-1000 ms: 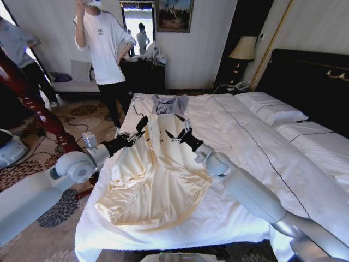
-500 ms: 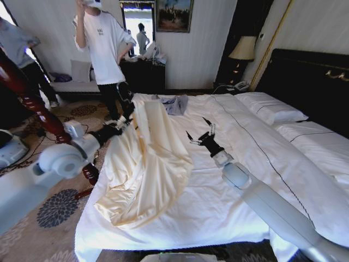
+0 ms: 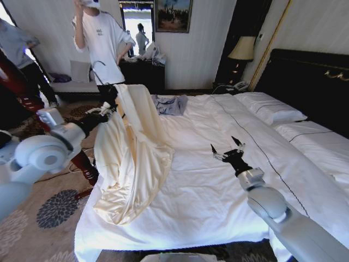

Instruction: Pick up the clothes from the bed and hang them on the clothes hanger.

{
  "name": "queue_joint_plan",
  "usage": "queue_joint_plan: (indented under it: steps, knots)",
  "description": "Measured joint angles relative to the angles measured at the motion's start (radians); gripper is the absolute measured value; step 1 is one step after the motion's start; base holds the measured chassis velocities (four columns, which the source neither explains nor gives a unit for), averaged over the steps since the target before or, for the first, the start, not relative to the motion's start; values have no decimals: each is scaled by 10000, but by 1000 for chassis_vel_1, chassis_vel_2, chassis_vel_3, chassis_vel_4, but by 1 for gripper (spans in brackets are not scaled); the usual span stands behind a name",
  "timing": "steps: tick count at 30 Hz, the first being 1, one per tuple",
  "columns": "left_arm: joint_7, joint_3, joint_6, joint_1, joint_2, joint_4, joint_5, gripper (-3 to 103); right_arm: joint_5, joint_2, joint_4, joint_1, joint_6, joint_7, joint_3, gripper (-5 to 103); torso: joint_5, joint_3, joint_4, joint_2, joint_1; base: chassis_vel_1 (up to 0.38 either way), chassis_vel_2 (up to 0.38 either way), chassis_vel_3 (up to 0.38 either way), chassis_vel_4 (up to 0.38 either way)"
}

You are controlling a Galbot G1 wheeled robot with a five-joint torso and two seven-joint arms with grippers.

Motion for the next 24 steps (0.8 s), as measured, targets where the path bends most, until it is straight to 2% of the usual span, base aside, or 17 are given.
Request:
queue_joint_plan:
  steps: [1, 4, 6, 11, 17, 18, 20, 24]
  knots:
    - [0, 0, 0, 0, 0, 0, 0, 17, 0, 0, 0, 0, 0, 0, 0, 100, 0, 0, 0, 0, 0, 0, 0, 0, 0]
    - [-707, -1299, 538, 482, 140, -94, -960, 17, -228, 230, 222, -909, 24, 1, 743, 100, 4, 0, -5, 0, 0, 0, 0, 0, 0]
    - [-825, -1465, 639, 497, 149, -112, -1123, 17, -295, 272, 256, -1036, 44, -5, 836, 100, 4, 0, -5, 0, -1, 0, 0, 0, 0]
    - [-2009, -2550, 1719, 286, 418, -137, -2782, 17, -966, 671, 473, -1832, 184, -45, 1204, 100, 0, 1, -5, 0, 0, 0, 0, 0, 0]
    - [-2528, -3140, 2165, 238, 601, 7, -3479, 17, -1154, 761, 511, -1992, 211, -56, 1277, 100, 3, 0, -6, 0, 0, 0, 0, 0, 0]
    - [-2907, -3619, 2423, 229, 684, 126, -4020, 17, -1283, 821, 521, -2074, 230, -66, 1288, 100, 2, 2, -4, 0, 0, 0, 0, 0, 0]
    - [-3147, -4012, 2678, 262, 760, 251, -4280, 17, -1404, 896, 522, -2141, 254, -79, 1288, 100, 1, 2, -5, -1, 1, 0, 0, 0, 0]
    - [-3251, -4464, 2832, 286, 852, 527, -4458, 17, -1537, 1011, 522, -2208, 280, -103, 1267, 100, 2, 1, -4, -1, 0, 0, 0, 0, 0]
